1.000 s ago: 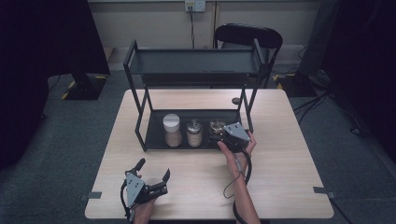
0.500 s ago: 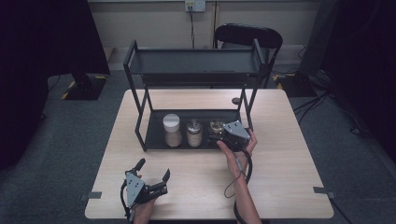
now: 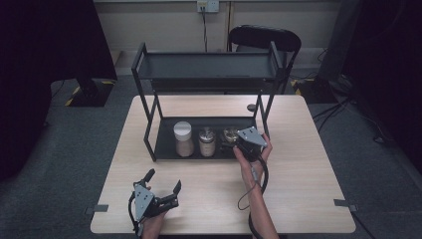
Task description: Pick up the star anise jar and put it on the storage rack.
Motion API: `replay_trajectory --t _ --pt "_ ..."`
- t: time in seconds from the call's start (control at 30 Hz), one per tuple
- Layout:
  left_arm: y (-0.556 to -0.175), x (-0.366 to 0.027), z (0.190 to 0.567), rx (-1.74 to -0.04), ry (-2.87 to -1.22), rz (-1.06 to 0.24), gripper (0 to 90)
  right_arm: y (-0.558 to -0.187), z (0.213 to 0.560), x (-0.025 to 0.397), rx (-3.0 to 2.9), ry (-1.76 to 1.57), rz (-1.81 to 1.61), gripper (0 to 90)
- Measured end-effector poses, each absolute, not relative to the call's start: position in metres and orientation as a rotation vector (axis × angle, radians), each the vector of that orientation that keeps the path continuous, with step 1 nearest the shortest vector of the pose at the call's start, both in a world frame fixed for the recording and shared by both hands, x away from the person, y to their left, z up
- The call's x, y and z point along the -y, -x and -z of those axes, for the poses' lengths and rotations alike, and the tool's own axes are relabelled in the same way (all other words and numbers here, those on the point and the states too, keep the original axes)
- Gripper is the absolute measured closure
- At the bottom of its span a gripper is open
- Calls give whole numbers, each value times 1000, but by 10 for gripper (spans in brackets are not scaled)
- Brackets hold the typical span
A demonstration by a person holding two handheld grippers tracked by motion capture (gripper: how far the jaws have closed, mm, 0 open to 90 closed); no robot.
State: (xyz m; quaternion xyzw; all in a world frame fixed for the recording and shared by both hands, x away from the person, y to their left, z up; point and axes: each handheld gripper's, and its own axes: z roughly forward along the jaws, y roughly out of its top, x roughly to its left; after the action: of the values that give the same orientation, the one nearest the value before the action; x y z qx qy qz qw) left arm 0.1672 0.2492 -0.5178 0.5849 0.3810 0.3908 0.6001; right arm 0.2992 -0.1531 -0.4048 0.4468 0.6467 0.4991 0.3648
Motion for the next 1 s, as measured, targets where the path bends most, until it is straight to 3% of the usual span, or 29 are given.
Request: replay_trajectory --t 1.0 --pt "-167 -248 518 -887 -1354 -910 13 -277 392 163 -1609 -1138 -1379 0"
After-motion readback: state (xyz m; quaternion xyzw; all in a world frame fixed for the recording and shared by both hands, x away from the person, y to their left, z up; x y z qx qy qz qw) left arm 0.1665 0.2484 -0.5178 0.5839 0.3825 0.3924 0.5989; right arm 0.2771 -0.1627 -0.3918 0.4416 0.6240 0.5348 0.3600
